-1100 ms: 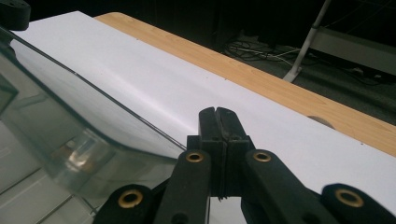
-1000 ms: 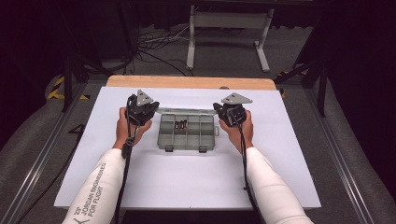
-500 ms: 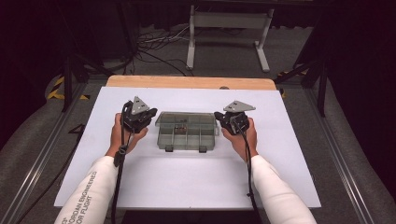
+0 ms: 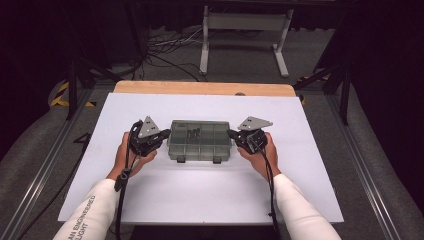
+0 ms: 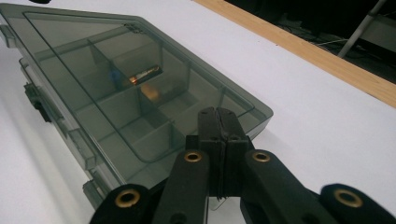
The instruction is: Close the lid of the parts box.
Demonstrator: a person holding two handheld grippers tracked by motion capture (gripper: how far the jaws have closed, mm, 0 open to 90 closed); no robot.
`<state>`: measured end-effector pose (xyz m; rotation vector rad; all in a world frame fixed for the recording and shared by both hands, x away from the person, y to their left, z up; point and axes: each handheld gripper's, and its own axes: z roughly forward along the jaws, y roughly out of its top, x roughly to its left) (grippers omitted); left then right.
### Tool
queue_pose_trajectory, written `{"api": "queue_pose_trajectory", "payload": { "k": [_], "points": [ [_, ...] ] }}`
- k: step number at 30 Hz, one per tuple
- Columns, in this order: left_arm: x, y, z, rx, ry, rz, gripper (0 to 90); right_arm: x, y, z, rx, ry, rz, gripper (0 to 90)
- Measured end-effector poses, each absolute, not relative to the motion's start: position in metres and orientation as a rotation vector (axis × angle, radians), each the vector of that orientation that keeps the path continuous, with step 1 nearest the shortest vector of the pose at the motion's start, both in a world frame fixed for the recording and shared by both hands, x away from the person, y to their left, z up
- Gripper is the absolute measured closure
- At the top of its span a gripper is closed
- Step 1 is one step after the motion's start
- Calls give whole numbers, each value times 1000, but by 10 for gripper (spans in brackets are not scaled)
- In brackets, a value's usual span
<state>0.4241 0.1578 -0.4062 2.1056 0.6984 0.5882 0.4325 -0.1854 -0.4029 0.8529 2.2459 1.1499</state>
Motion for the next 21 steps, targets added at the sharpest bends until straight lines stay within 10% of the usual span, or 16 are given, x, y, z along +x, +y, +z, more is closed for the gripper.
{"api": "queue_pose_trajectory", "payload": {
  "k": [21],
  "points": [
    [407, 149, -429, 2144, 637, 607, 881, 412, -185, -422, 777, 2307, 1175, 900]
  ]
}}
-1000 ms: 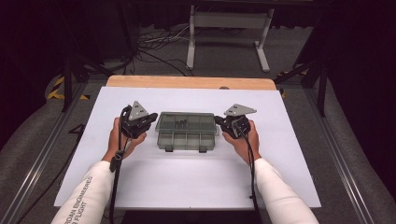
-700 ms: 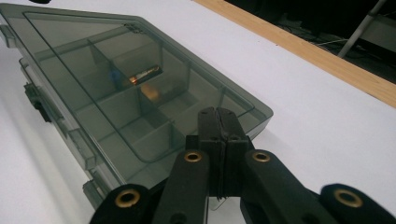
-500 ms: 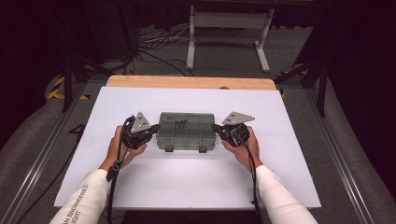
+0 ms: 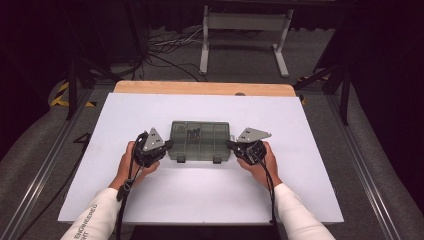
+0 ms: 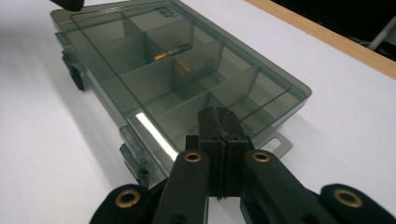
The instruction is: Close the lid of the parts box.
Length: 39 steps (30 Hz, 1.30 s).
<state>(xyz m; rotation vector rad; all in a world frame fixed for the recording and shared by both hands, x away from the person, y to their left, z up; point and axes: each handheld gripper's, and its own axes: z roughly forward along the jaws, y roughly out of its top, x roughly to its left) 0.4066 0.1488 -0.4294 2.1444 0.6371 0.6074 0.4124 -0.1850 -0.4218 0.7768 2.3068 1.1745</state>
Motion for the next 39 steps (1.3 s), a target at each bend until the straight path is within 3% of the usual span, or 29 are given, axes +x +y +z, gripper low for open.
{"api": "queue_pose_trajectory", "payload": {
  "k": [39],
  "points": [
    [406, 151, -442, 2093, 599, 554, 891, 400, -182, -436, 701, 2270, 1215, 900]
  ]
}}
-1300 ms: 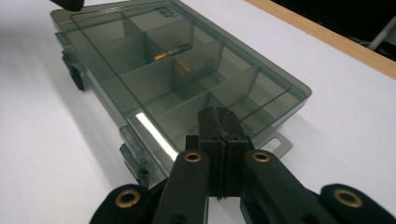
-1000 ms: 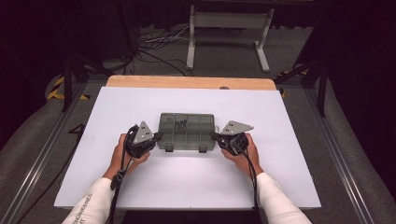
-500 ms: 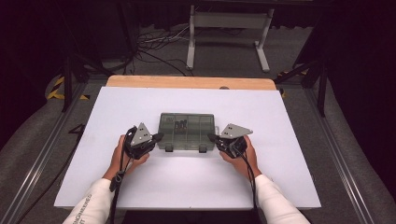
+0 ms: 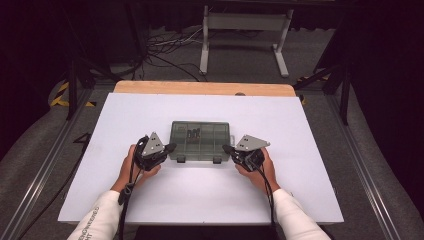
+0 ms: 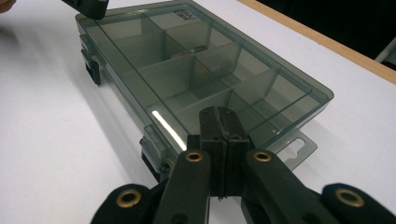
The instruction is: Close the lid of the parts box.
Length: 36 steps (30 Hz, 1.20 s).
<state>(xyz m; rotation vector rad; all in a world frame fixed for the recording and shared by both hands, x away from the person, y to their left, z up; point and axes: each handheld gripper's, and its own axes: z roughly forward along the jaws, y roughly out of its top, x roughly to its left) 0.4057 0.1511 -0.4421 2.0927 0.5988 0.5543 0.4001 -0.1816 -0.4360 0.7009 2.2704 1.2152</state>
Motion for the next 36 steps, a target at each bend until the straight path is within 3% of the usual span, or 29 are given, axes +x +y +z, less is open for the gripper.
{"api": "queue_pose_trajectory", "payload": {
  "k": [22, 32, 36],
  "points": [
    [397, 155, -431, 2042, 535, 570, 835, 397, -191, -426, 748, 2232, 1262, 852],
    [394, 159, -428, 2020, 506, 590, 690, 396, -192, -424, 762, 2206, 1255, 731],
    [393, 160, -427, 2016, 507, 587, 600, 396, -194, -424, 775, 2193, 1266, 638]
  ]
}}
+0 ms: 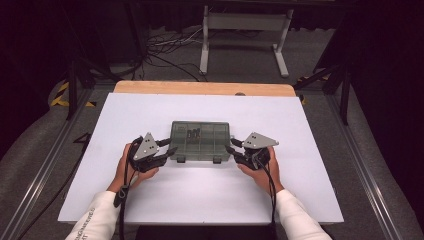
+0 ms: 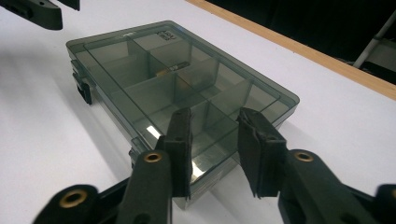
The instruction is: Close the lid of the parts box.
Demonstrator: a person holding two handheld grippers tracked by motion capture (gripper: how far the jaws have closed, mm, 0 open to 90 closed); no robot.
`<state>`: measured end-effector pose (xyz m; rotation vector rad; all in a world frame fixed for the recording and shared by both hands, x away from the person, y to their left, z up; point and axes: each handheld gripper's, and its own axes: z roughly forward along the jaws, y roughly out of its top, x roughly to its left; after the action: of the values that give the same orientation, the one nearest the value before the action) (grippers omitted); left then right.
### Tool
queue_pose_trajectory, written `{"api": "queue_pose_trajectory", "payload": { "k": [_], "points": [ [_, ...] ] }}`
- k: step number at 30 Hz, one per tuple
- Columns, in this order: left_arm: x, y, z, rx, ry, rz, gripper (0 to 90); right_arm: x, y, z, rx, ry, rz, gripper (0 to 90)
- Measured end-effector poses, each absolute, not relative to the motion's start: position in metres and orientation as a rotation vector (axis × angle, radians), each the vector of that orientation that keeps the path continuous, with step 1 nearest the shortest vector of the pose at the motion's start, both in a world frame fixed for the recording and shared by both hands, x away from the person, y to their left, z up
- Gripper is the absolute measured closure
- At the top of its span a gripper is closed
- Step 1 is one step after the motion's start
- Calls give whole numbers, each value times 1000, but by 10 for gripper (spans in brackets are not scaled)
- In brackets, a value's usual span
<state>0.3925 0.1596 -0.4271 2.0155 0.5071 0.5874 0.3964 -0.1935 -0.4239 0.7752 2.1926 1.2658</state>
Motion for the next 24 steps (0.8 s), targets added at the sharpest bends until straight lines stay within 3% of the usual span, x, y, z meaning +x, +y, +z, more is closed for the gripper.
{"api": "queue_pose_trajectory", "payload": {
  "k": [3, 6, 11, 17, 24],
  "points": [
    [393, 160, -427, 2012, 506, 562, 480, 397, -194, -425, 772, 2177, 1259, 545],
    [393, 158, -428, 2008, 527, 575, 300, 399, -194, -428, 789, 2166, 1276, 443],
    [394, 160, -428, 1985, 535, 576, 176, 400, -192, -430, 812, 2140, 1257, 264],
    [392, 162, -427, 1967, 525, 571, 86, 402, -192, -433, 838, 2133, 1229, 150],
    [386, 164, -418, 1956, 500, 607, 70, 398, -191, -428, 811, 2113, 1267, 118]
  ]
}}
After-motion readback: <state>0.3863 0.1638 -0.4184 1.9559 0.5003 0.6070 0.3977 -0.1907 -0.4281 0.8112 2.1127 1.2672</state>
